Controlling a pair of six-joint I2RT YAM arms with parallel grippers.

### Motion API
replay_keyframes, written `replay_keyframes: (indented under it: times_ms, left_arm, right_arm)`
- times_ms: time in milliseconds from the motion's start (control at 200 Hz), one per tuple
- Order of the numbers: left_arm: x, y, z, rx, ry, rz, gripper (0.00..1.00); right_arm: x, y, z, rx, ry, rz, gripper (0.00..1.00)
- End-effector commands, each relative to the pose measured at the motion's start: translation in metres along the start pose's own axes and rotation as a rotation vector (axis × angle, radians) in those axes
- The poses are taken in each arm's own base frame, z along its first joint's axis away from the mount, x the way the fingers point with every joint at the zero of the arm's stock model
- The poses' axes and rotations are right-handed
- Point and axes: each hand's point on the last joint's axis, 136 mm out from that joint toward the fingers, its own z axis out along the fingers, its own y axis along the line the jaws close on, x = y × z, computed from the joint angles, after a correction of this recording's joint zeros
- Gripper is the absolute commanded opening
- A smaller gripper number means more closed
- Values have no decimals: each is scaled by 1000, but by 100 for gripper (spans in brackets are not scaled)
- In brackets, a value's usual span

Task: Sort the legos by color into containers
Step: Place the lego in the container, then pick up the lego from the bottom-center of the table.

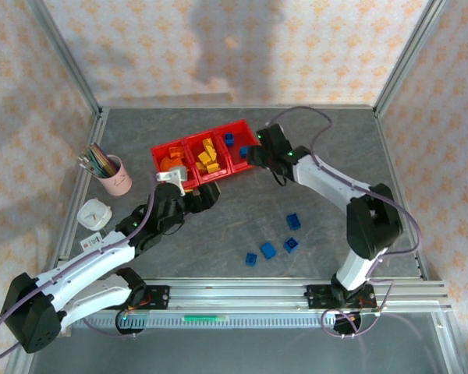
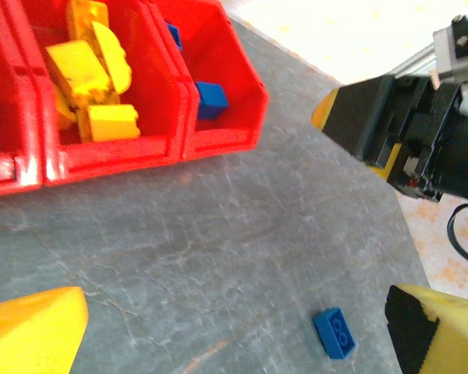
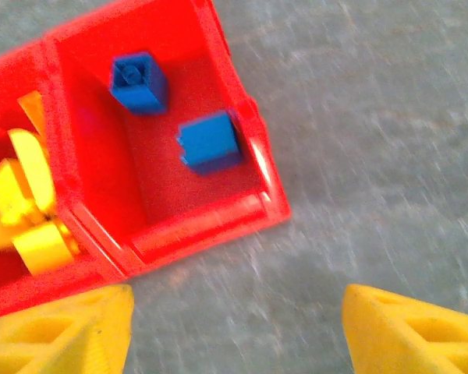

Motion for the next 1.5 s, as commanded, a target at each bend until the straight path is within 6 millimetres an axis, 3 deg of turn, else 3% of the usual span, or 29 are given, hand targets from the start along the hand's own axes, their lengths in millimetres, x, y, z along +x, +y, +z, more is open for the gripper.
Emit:
replay_keyframes:
  times_ms: [0, 420, 706, 796, 896, 1251, 1497]
  left_arm:
    - [9, -9, 0, 23, 4, -8, 99]
    - [49, -32, 7, 80, 55, -20, 99]
    - [61, -38, 16, 83, 81, -13, 99]
    - [62, -38, 17, 80, 82, -9, 99]
    - [61, -40, 17, 80, 82, -3, 99]
    - [56, -34, 12, 60, 58, 0, 99]
    - [55, -31, 9, 53, 50, 4, 99]
  right_arm:
    - [30, -31, -8, 74, 38, 53, 73]
    - [140, -97, -37, 187, 190, 184, 85]
    - [183, -107, -38, 174, 263, 239, 87]
    - [188, -96, -34, 119, 280, 210, 85]
    - [188, -97, -29, 150, 281, 172, 84]
    - [183, -61, -21, 102, 281, 63, 66]
    - [179, -78, -16, 226, 264, 42, 60]
